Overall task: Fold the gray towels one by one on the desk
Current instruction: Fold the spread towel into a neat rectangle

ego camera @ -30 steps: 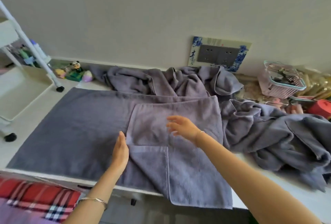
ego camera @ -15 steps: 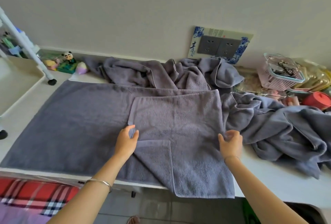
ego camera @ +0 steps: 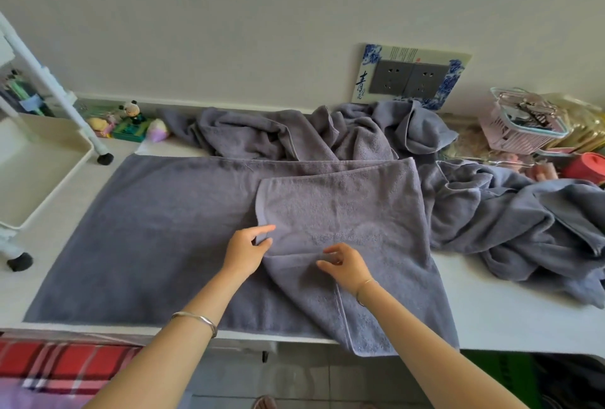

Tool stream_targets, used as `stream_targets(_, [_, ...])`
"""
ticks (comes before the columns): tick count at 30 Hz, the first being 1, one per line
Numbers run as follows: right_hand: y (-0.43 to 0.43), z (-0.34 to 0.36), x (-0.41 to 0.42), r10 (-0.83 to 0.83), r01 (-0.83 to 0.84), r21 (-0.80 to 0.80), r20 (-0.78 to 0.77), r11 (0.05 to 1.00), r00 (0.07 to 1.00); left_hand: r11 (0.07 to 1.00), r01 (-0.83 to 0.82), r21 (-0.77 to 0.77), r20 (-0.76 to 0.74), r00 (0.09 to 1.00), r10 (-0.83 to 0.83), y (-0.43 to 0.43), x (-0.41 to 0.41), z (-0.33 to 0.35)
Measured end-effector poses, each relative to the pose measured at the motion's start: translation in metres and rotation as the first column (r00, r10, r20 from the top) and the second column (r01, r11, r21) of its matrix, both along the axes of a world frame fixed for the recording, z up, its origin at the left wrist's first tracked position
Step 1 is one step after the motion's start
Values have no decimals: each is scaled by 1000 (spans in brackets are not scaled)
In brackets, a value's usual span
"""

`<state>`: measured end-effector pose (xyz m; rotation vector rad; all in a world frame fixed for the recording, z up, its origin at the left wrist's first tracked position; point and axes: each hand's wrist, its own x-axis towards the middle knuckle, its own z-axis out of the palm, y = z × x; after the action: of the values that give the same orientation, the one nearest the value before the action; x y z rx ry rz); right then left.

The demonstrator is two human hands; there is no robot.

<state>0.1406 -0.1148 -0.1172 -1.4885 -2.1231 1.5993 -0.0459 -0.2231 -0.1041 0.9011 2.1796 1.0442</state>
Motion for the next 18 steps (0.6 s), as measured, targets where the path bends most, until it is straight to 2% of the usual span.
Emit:
stream_targets(3, [-14, 29, -19, 103, -144, -190, -213, 971, 972, 992, 63, 114, -3, 998, -63, 3, -12, 32])
stream_targets(6, [-36, 65, -48, 182, -289, -242, -383, 926, 906, 971, 77, 228, -14, 997, -76, 10, -29, 59])
stream_targets(9, [-64, 64, -82, 328, -391, -130, -346, 911, 879, 976, 35, 215, -51, 998, -24, 2, -57, 56])
stream_targets(12, [-73, 49, -95, 507, -549, -181, -232, 816, 830, 996, -88, -1, 38, 995, 88, -21, -73, 28])
stream_targets(13, [-68, 48, -95, 509, -548, -197, -215, 813, 833, 990, -103, -101, 65, 992, 110, -31, -74, 18])
stream_targets(15, [-46, 48, -92, 404, -436, -130, -212, 891, 890, 972, -96, -214, 69, 991, 113, -49, -73, -3])
stream_targets(18, [3, 52, -97, 201, -186, 90, -195, 978, 960, 967, -108, -232, 13, 993, 114, -67, -66, -16])
